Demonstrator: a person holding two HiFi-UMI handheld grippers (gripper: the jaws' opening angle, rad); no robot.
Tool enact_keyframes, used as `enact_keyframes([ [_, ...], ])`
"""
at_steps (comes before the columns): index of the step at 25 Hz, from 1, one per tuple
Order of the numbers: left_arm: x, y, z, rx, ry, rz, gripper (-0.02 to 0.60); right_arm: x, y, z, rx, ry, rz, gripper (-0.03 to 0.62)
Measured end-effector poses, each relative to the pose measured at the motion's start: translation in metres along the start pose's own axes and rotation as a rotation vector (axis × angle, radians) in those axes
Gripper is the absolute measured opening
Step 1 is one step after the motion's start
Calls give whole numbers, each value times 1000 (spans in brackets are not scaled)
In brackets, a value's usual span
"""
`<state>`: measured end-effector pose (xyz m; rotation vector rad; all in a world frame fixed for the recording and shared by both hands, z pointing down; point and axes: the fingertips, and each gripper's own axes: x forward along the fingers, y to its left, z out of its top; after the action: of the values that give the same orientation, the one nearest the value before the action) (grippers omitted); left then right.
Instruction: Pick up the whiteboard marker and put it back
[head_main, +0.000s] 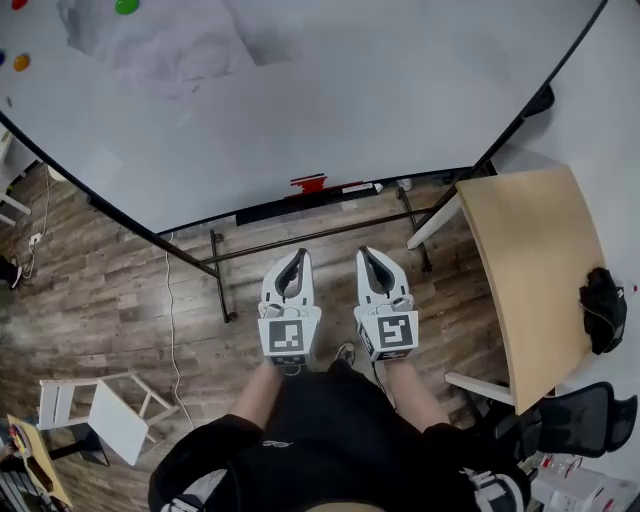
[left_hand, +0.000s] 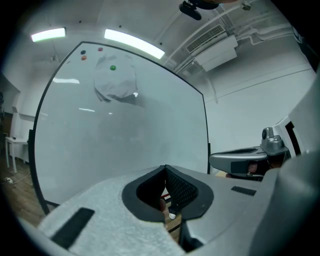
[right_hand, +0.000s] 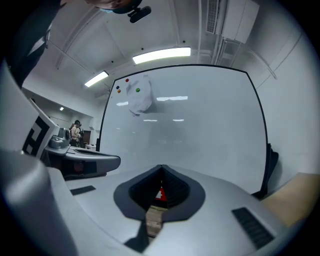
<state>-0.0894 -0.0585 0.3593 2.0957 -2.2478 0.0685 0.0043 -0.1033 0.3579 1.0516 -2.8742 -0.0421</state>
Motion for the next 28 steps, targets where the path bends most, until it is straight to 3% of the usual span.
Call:
enact_keyframes([
  [5,-3,-12,-4,6,20,25,6,-12,-14,-6,32,-1,20,2],
  [9,-4,-11,-12,-35,43,35,6,-10,-19,-9,44,-2,32,2],
  [13,-6,-11,-6,1,17,34,6,-6,-12,-5,49,-15,56,2],
  [28,0,3,2,4,11,50,6,11,4,2,42,-37,98,2],
])
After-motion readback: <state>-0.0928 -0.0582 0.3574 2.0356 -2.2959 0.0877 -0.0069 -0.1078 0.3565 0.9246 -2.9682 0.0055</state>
